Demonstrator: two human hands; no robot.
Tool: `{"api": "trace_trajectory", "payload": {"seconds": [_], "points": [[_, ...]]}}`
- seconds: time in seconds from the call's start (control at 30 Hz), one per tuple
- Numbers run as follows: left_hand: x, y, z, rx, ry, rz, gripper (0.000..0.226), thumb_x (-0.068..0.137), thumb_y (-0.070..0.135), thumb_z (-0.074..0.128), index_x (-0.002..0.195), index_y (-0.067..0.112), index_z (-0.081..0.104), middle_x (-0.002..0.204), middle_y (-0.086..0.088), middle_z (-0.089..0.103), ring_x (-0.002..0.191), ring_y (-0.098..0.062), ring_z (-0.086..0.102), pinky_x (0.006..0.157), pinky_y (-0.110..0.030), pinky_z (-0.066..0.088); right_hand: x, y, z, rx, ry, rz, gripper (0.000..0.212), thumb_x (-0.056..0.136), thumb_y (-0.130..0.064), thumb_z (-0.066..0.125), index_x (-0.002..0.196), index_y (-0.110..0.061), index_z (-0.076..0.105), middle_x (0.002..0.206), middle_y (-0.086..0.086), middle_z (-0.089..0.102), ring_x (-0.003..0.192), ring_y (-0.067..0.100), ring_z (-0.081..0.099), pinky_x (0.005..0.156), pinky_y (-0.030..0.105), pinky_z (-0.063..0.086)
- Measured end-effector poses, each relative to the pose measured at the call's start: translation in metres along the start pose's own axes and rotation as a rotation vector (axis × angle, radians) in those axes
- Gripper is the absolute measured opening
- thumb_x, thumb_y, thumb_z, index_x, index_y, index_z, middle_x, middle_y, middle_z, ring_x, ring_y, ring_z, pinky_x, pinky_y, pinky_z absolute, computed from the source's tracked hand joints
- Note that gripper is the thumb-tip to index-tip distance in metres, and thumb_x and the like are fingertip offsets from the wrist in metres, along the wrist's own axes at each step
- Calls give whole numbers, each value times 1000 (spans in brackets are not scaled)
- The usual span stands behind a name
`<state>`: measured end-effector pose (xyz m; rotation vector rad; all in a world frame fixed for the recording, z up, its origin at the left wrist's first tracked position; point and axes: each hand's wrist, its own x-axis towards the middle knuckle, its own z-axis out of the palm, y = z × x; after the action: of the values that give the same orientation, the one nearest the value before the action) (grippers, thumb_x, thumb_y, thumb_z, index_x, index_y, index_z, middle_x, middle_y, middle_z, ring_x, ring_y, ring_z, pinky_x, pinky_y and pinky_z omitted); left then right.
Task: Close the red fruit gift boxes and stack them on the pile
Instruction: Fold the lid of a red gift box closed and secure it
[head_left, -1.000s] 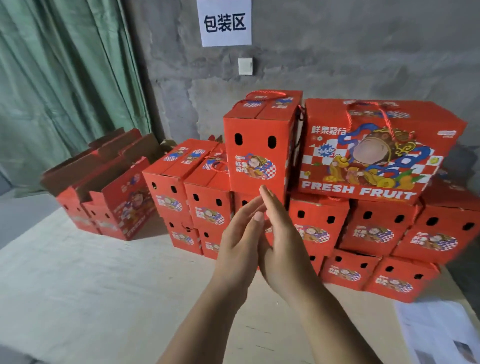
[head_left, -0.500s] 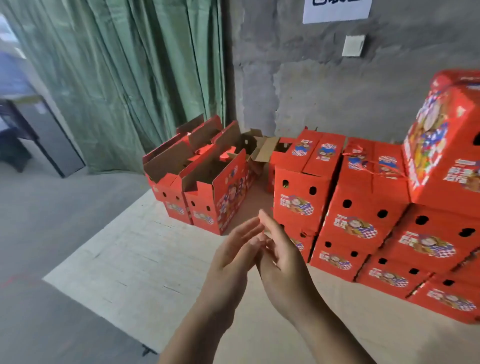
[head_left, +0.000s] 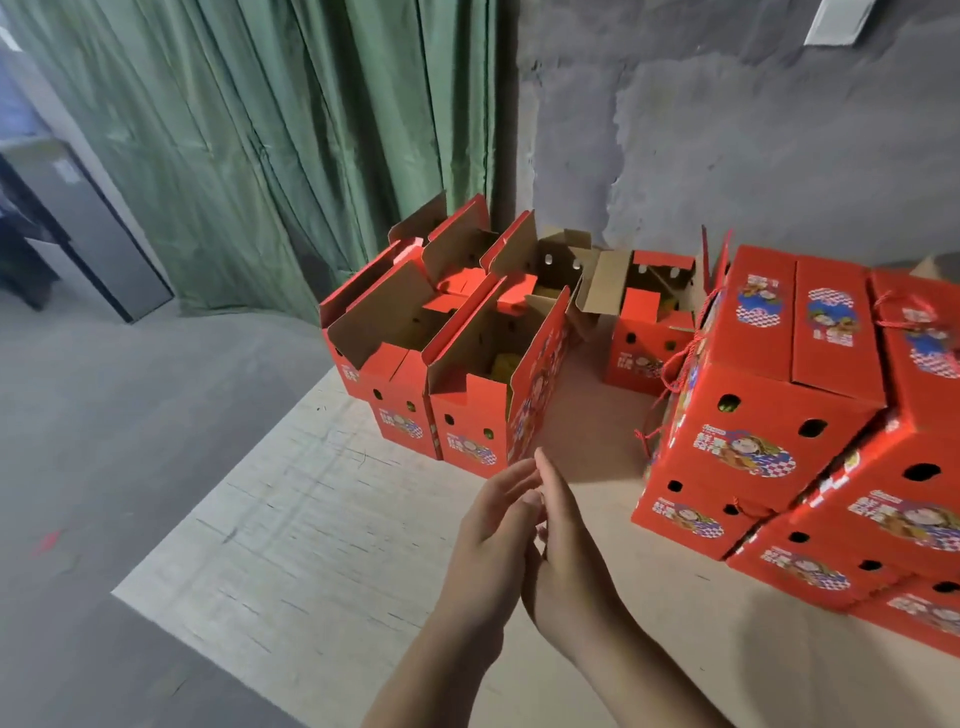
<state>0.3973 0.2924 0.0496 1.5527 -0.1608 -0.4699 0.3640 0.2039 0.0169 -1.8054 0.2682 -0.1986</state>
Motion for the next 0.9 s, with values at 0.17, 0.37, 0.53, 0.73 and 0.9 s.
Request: {"api": "trace_trajectory", "payload": {"seconds": [0.17,0.37,0.53,0.73,0.9], "points": [[78,-28,-54,43,26,-77,32,106,26,55,135,39,61,130,20,68,111,9,64,83,-14,54,72,15,49,-189,-49,114,57,104,-47,57,156,-43,35,150,-18,50,134,2,51,97,18,50],[193,-54,-106,498,-42,77,55,105,22,51,158,22,37,163,-1,37,150,-22,35,122,-46,35,164,29,80,-753,-99,217,107,98,-21,65,162,-23,-21,168,-3,-31,160,24,-1,123,43,31],[255,-74,-122,1051,-288,161,79,105,31,53,166,26,3,173,2,8,151,-39,32,117,-53,39,201,53,83,-859,-72,402,108,99,-22,66,161,-30,-23,162,-3,-43,155,30,25,114,42,43],[251,-103,-122,1240,-275,192,82,96,19,59,158,25,5,161,-1,1,113,-28,64,82,-36,62,192,57,89,-1220,14,492,103,91,-15,70,159,-38,-4,166,1,5,111,38,65,75,40,51],[215,-119,-109,1073,-294,316,57,93,27,63,141,21,33,137,-2,29,115,-26,56,76,-27,49,146,69,76,-1254,125,383,62,98,-13,60,147,-31,28,151,0,34,99,32,69,67,36,45]]}}
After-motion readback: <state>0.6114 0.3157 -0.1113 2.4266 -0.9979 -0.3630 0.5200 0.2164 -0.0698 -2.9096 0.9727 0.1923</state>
